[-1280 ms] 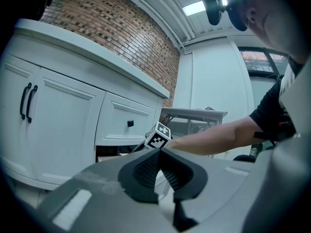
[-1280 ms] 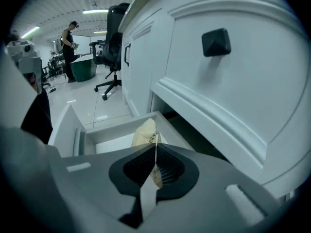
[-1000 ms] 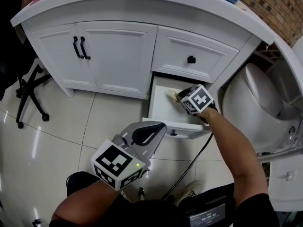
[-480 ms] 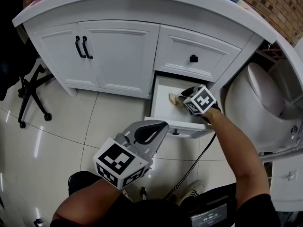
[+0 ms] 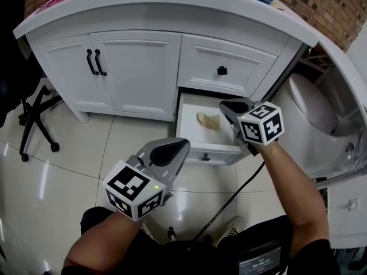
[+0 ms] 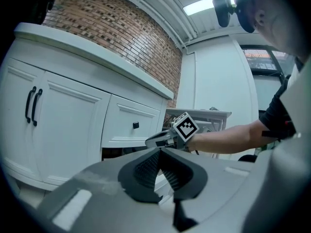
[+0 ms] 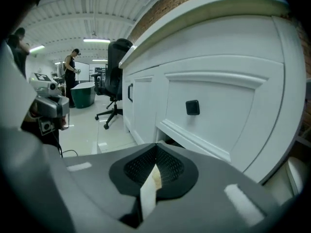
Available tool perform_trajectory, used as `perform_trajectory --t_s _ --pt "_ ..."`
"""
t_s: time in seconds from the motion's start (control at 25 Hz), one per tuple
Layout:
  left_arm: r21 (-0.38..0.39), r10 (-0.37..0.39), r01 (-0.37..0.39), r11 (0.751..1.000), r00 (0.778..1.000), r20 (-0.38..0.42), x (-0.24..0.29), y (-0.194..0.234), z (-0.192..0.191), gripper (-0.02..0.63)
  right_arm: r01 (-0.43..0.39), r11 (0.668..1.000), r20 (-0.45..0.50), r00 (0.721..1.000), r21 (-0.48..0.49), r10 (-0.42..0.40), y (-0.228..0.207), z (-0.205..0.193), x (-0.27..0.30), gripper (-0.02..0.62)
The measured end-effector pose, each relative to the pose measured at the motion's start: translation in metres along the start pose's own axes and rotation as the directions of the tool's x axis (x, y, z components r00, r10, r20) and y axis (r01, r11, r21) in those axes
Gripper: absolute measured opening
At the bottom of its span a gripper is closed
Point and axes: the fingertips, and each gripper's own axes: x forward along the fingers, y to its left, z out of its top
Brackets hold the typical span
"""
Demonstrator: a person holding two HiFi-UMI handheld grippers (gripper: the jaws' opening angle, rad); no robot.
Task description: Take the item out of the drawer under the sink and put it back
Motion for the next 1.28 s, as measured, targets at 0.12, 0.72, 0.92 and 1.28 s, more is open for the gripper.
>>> perform_trajectory --t_s 0.12,0.72,0.92,1.28 --pt "0.016 0.006 -0.006 1.0 1.0 0.005 -0.002 -0.001 0.002 0.003 -0.005 1.0 0.04 0.999 0.012 0.004 0.014 0.005 -0.019 0.008" --pt "0.03 0.011 -0.011 0.999 1.0 0.021 -0.008 -0.015 0.006 0.003 0.004 0.987 0.219 0.975 0.159 -0.04 0.084 0.025 -0.137 0.008" --pt "0.043 0.001 -0.002 0.999 1.0 0.018 -0.011 -0.02 0.006 0.003 0.016 0.979 0.29 0.954 0.204 -0.076 0.105 0.008 -0.17 0.008" --pt "0.076 -0.022 0.022 0.997 1.0 -0.009 -0.011 -0.032 0.001 0.003 0.013 0.988 0.261 0.964 0.155 -0.054 0.124 -0.021 -0.164 0.008"
